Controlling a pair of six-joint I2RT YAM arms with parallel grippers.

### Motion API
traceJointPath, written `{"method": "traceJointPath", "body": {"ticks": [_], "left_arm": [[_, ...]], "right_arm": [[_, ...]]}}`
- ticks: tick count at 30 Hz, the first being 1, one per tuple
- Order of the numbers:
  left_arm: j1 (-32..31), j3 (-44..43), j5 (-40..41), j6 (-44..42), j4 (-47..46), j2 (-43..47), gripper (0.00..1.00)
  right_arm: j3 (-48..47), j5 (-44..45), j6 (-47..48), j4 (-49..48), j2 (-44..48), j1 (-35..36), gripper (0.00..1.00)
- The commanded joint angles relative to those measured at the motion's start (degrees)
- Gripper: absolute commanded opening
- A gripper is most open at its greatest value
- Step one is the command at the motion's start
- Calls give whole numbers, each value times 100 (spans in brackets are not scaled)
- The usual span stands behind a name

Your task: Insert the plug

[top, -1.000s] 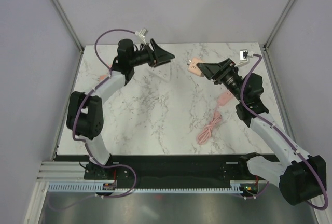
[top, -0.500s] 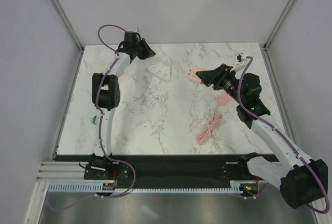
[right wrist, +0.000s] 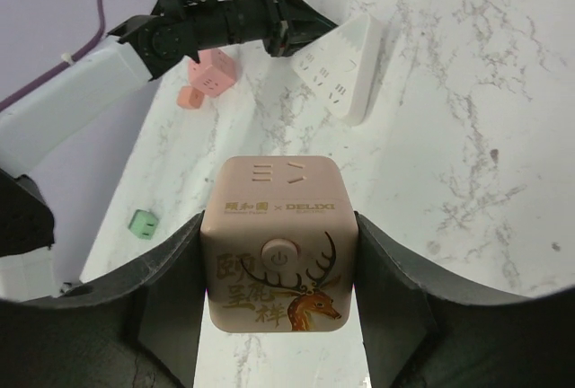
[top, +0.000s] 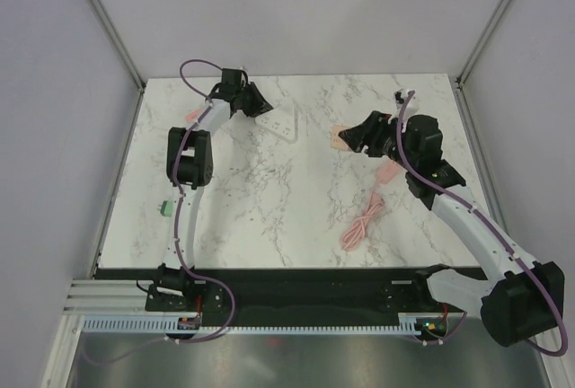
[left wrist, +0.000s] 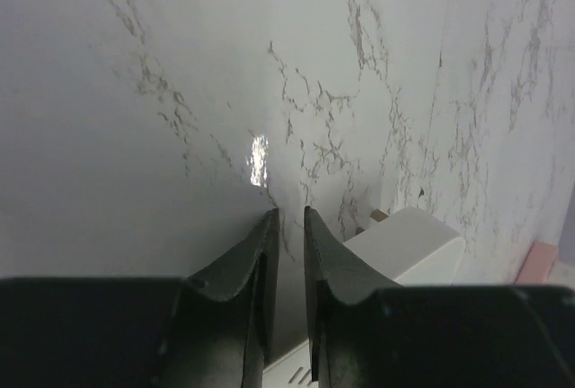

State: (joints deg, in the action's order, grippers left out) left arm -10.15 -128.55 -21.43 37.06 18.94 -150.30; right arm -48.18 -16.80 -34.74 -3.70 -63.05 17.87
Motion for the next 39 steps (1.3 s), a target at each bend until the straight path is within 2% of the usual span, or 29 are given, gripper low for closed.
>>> {"method": "traceJointPath", "body": {"ticks": [1,5,11,14,20,26,29,31,32,34,35,37,38,39], "left_arm": [[-66,444,-458,161,-48,351,25],[-171,1366,-476,74,-48,861,25],[-548,2202,-388,-85,-162,1424,25],[-768,2580,-371,-50,-215,1687,25],[-927,3660,138,371,-215,2678,22],[-910,4636,762,276,-67,3768,24],[-883,5005,746,66,48,4383,26],[-874,5313,650,-84,75,4763,31],[-883,5384,344,-294,101,4921,42],[-883,5394,-96,-523,320,5299,50],[-874,5367,-350,-785,451,5440,59],[-883,5340,-388,-1059,856,5844,68],[-874,5375,-275,-1243,935,5976,99],[-883,5463,-196,-1297,1014,6116,100]], "right_arm": [[-673,457,713,840,-259,6,0],[-1499,950,1250,1740,-699,6,0],[-2616,941,1750,2497,-1587,85,0],[-3204,1038,2136,2830,-2158,260,0],[-4804,1600,2718,4332,-3669,691,0],[-4903,2277,2314,4589,-4207,1096,0],[-4745,2312,2138,4598,-4260,1218,0],[-4700,2356,2077,4642,-4286,1254,0],[-4718,2348,2059,4677,-4312,1254,0],[-4779,2356,2042,4808,-4400,1254,0],[-4779,2391,2015,4852,-4444,1254,0],[-4788,2505,1911,4906,-4471,1254,0],[-4779,2497,1875,4906,-4506,1263,0],[-4779,2549,1848,4871,-4541,1263,0]]}}
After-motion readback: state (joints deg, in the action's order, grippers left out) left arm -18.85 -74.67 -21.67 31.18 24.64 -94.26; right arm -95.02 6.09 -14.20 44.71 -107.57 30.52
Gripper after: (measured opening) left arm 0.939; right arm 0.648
